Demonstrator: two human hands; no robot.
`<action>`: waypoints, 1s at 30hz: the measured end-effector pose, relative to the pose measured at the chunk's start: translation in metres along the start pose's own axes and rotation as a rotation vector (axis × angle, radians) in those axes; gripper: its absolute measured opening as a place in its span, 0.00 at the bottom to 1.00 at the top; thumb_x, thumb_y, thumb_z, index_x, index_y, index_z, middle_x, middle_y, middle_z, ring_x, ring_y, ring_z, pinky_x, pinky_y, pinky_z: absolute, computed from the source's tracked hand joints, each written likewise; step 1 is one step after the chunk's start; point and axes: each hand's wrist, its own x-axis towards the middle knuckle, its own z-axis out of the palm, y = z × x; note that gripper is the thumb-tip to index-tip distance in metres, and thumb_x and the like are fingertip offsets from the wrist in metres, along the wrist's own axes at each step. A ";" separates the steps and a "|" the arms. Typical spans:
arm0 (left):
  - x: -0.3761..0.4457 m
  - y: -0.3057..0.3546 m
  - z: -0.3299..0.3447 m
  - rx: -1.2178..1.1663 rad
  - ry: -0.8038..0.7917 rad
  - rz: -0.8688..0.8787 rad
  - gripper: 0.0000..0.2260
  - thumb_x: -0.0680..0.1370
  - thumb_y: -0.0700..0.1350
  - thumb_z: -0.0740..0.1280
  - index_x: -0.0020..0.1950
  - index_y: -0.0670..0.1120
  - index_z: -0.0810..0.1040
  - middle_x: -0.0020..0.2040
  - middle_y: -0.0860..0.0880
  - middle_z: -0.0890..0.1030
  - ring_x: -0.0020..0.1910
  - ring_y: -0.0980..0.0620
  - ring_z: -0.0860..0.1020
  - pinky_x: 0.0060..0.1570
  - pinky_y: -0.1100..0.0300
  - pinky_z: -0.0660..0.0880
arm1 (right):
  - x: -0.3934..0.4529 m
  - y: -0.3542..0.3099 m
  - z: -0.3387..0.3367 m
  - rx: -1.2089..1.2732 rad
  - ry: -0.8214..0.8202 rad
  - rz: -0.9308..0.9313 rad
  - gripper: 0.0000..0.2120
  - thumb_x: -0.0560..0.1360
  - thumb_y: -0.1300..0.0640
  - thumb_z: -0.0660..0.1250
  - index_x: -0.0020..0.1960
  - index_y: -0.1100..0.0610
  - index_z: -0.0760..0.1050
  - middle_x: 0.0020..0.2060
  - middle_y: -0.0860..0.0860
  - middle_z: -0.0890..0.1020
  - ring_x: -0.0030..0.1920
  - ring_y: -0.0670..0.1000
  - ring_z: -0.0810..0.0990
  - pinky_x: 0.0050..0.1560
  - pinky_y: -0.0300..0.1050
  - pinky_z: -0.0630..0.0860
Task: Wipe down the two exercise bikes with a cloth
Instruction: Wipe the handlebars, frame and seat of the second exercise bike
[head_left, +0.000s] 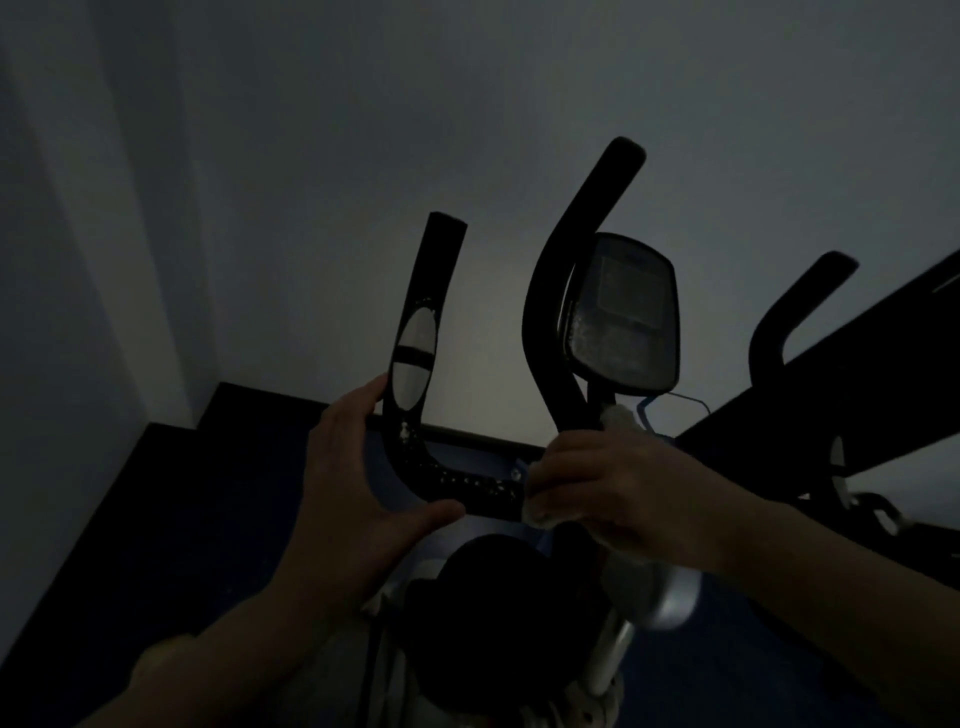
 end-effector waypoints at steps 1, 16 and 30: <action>0.000 0.000 0.000 -0.001 -0.001 0.001 0.45 0.55 0.56 0.76 0.70 0.59 0.61 0.63 0.70 0.63 0.66 0.63 0.64 0.61 0.79 0.59 | 0.001 -0.002 0.003 0.040 0.052 0.015 0.12 0.71 0.63 0.70 0.53 0.53 0.81 0.57 0.49 0.81 0.57 0.50 0.77 0.46 0.51 0.79; 0.000 -0.004 0.003 -0.011 0.020 0.004 0.46 0.55 0.58 0.75 0.71 0.57 0.61 0.64 0.61 0.66 0.67 0.60 0.64 0.63 0.75 0.59 | 0.008 -0.001 -0.015 0.005 0.145 0.389 0.09 0.71 0.53 0.69 0.50 0.52 0.83 0.51 0.50 0.82 0.50 0.54 0.77 0.49 0.46 0.73; 0.011 -0.009 0.001 -0.040 0.019 0.048 0.45 0.55 0.52 0.78 0.67 0.53 0.61 0.61 0.60 0.64 0.64 0.54 0.65 0.63 0.56 0.65 | 0.023 -0.045 -0.016 0.196 0.248 0.898 0.05 0.69 0.57 0.74 0.44 0.51 0.83 0.41 0.46 0.83 0.44 0.47 0.80 0.45 0.45 0.77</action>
